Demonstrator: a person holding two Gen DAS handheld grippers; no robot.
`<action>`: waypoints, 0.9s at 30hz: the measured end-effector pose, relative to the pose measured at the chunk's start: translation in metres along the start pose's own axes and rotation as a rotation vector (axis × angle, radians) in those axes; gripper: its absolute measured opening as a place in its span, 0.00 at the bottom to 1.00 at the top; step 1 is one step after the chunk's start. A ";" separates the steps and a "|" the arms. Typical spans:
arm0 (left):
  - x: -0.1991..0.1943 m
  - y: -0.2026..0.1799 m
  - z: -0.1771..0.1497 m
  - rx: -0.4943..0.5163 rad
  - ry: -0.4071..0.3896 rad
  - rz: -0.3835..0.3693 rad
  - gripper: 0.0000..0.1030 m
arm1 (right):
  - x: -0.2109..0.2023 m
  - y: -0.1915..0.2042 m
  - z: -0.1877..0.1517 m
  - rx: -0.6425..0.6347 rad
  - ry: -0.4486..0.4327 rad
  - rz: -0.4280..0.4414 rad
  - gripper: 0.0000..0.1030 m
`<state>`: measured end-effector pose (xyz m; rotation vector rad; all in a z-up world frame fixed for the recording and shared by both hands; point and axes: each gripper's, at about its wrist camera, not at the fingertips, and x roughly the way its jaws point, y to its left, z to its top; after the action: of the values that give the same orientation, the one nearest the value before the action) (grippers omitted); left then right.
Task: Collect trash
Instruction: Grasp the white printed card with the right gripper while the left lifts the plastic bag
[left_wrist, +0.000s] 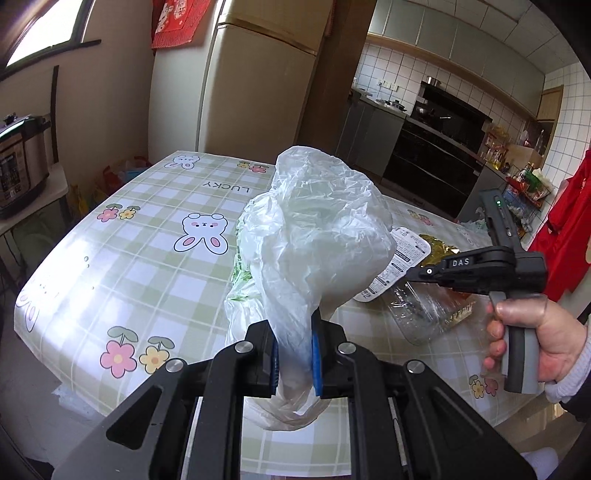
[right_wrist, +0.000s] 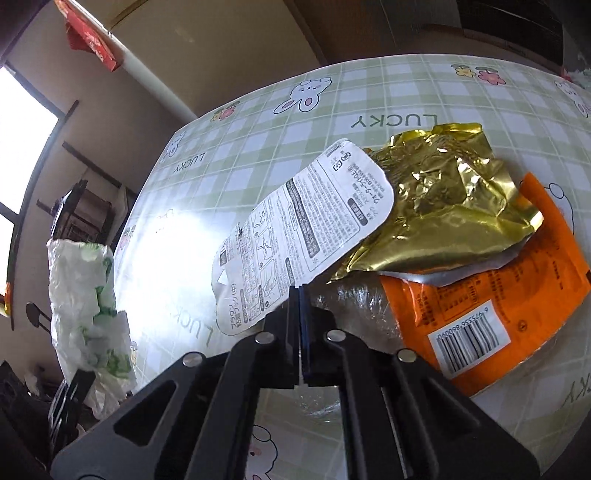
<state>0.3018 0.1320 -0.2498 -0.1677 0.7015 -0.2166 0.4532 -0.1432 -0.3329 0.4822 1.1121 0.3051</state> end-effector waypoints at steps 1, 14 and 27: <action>-0.004 0.001 -0.003 -0.010 -0.004 -0.002 0.13 | 0.001 -0.003 0.000 0.029 -0.002 0.006 0.16; -0.024 0.015 -0.028 -0.075 -0.003 0.020 0.13 | 0.015 -0.016 0.023 0.232 -0.075 0.039 0.17; -0.057 0.017 -0.043 -0.119 -0.029 0.060 0.13 | -0.041 0.033 0.005 0.030 -0.163 0.148 0.05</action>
<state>0.2339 0.1597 -0.2504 -0.2627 0.6895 -0.1153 0.4411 -0.1354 -0.2821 0.6073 0.9259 0.3720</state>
